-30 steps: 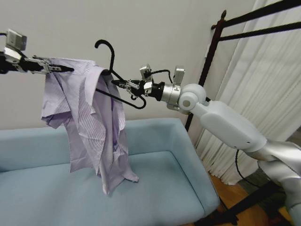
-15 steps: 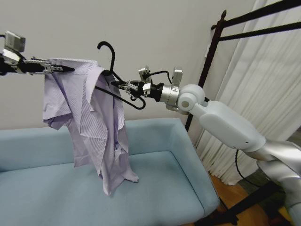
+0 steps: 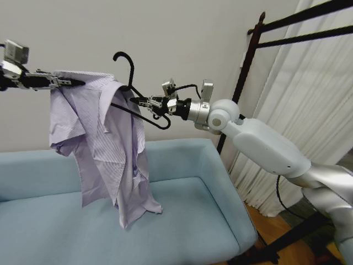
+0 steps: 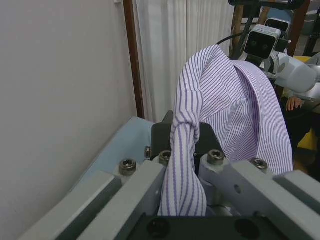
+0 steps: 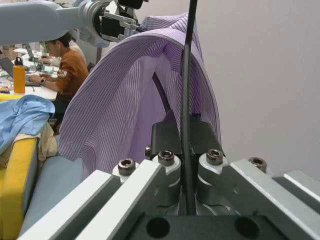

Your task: Pick up the clothes from the sofa and hang them on the clothes hanger.

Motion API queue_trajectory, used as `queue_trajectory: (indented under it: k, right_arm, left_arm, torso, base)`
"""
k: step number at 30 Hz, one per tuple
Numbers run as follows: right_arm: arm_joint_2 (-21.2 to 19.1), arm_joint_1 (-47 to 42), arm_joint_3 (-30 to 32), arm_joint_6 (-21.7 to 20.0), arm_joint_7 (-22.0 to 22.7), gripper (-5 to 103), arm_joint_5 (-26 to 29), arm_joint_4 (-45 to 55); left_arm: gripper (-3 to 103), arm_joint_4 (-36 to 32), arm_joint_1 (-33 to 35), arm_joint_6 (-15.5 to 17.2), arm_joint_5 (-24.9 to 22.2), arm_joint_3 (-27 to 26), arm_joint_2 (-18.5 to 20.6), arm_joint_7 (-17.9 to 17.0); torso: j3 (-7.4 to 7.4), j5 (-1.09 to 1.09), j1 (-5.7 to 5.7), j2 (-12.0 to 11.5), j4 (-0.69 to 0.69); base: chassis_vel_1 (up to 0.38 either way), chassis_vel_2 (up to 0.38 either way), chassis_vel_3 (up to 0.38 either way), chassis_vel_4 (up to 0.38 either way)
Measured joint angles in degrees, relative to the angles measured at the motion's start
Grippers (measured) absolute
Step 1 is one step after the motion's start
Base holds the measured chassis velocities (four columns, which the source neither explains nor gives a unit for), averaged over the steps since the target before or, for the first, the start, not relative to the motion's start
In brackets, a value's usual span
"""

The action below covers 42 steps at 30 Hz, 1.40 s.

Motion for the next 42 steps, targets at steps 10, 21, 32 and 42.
queue_trajectory:
  k: [10, 21, 32, 42]
  right_arm:
    - [-0.1, 0.2, -0.2, 0.0, -1.6, 2, -0.5, -0.2]
    - [-0.7, 2.2, -0.5, -1.4, -10.8, 2, -6.4, -3.0]
    - [0.4, 3.4, -2.0, -1.4, -12.5, 2, -9.1, -4.0]
    - [0.7, 3.7, -2.2, -1.4, -12.1, 2, -8.2, -5.6]
  left_arm:
    - [5, 0.1, 0.0, -1.0, 1.3, 0.2, 0.0, 0.2]
    - [43, 1.2, 0.1, -1.7, 4.6, 0.7, 1.9, 2.0]
    - [86, 2.3, 3.3, -2.9, 10.1, -1.6, 5.6, 7.2]
    - [96, 3.7, 6.2, -3.1, 11.0, -3.9, 7.5, 10.4]
  torso:
    - [0.0, 0.0, 0.0, 0.0, 0.0]
    - [0.0, 0.01, 0.0, 0.0, -0.01]
    - [0.0, 0.0, 0.0, 0.0, 0.0]
    - [0.0, 0.01, 0.0, 0.0, 0.0]
  base:
    - [0.0, 0.0, 0.0, 0.0]
    - [0.0, 0.0, 0.0, 0.0]
    - [0.0, 0.0, 0.0, 0.0]
    - [0.0, 0.0, 0.0, 0.0]
